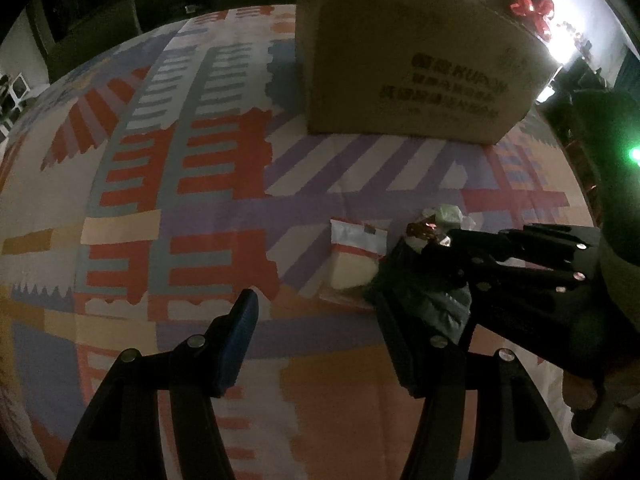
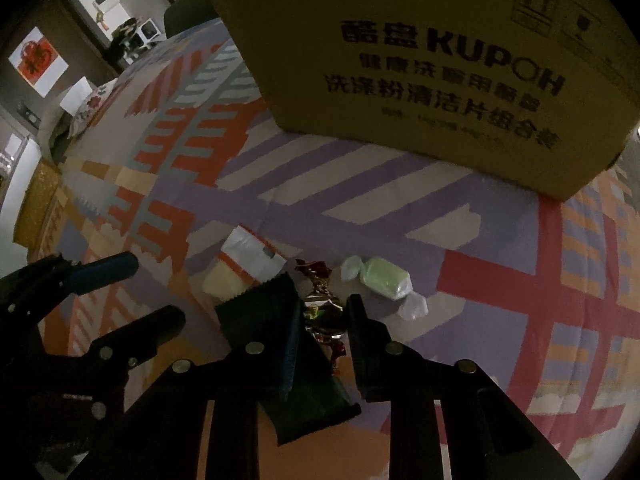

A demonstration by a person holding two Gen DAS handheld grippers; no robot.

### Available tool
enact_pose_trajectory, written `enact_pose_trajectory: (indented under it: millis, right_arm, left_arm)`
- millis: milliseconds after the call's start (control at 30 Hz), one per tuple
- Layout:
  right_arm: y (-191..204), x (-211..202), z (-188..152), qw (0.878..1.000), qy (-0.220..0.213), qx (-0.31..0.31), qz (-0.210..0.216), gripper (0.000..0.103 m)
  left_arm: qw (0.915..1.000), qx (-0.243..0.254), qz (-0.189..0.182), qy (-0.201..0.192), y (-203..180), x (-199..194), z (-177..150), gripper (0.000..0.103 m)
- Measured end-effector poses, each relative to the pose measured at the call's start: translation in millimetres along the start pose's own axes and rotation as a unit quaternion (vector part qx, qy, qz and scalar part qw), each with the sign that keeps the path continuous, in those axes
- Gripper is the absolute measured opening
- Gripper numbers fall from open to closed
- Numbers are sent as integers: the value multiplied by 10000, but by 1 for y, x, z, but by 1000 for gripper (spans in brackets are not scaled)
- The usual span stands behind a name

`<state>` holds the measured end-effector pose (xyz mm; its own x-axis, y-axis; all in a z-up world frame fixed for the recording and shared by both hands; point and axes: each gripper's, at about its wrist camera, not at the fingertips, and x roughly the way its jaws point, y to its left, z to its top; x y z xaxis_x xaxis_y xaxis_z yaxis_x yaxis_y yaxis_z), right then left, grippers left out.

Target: Organize snacks

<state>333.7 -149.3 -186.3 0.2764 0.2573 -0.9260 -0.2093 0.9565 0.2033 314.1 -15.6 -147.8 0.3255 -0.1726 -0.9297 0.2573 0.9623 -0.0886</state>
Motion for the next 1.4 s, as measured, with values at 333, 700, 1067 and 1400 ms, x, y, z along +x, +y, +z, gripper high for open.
enact_pose_trajectory:
  millis: [333,700,1067,1400]
  right_arm:
    - [-22,-26,-11,9980,-234,582,70,24]
    - [-57,-54,-30,9905,-446,1269,-289,24]
    - [-75,-58,-39,9812,-430,1836,-421,24]
    - [-72,-49,-41,9796,-335,1942,-382,24]
  left_arm:
    - [9989,401,-202,-136,-25,-1,14,60]
    - [9887,1279,-761,-165,-71,14,40,60]
    - [9653,2413,-987,-113,-93,33,57,60]
    - [9565,2779,-885,-34,-96,50,55,47]
